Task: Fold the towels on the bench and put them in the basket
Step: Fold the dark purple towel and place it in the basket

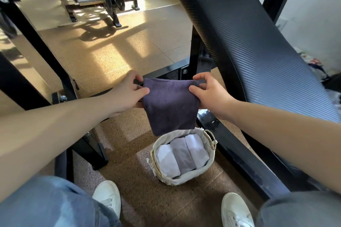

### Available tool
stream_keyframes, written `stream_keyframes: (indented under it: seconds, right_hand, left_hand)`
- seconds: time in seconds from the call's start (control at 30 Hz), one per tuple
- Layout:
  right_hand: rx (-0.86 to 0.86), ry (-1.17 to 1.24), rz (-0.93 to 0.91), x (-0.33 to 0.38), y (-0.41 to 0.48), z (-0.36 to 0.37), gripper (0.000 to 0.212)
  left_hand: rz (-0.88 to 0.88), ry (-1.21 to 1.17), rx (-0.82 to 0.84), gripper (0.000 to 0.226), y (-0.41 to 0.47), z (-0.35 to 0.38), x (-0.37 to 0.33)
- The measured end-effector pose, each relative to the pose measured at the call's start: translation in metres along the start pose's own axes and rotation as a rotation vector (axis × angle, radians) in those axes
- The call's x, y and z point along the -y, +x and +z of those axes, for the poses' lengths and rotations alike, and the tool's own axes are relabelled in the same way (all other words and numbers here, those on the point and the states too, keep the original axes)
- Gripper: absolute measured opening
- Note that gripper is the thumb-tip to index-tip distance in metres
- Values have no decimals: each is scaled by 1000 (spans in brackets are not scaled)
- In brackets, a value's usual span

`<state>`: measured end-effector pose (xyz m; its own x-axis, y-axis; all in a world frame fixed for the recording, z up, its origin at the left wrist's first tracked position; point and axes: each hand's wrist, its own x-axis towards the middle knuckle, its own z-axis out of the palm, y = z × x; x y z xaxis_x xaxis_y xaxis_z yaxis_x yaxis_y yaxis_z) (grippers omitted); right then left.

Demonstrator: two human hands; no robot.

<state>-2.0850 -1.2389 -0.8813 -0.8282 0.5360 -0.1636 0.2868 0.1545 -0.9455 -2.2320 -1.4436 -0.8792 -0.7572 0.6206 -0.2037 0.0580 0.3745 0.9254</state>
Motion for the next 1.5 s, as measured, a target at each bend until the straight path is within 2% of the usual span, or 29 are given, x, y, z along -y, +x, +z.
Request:
stream_keyframes:
  seconds: [0.1, 0.23, 0.37, 0.43, 0.63, 0.8, 0.83, 0.93, 1.03, 1.17, 1.5]
  right_hand:
    - [-65, 24, -14, -1, 1, 0, 30]
    - [-42, 156, -16, 3, 0, 2, 26]
    - [97, 293, 14, 7, -3, -1, 51]
    - [111, 241, 0, 7, -4, -1, 55]
    - [1, 64, -118, 6, -3, 3, 29]
    - [-11, -50, -115, 3, -2, 7, 26]
    - [17, -82, -104, 3, -3, 6, 27]
    - [89, -245, -97, 5, -6, 3, 59]
    - [80, -369, -141, 4, -7, 5, 71]
    - [85, -399, -179, -2, -4, 5, 72]
    - [41, -478, -281, -8, -1, -2, 47]
  left_hand:
    - [53, 58, 39, 41, -2, 3, 0]
    - [28, 25, 26, 32, -3, 9, -2]
    - [24, -21, 26, 31, -3, 7, -1]
    - [24, -40, 17, 31, -3, 7, -2]
    - [-4, -97, 19, 26, -2, 10, -2]
    - [0, -93, 73, 30, -4, 10, -3]
    - [10, -68, 84, 36, -4, 9, -2]
    - [52, 74, 64, 54, -3, 5, 0]
    - [89, 198, 53, 56, -4, 2, -2]
    - [177, 426, 58, 56, -3, 2, -1]
    - [262, 566, 10, 56, -7, 1, -3]
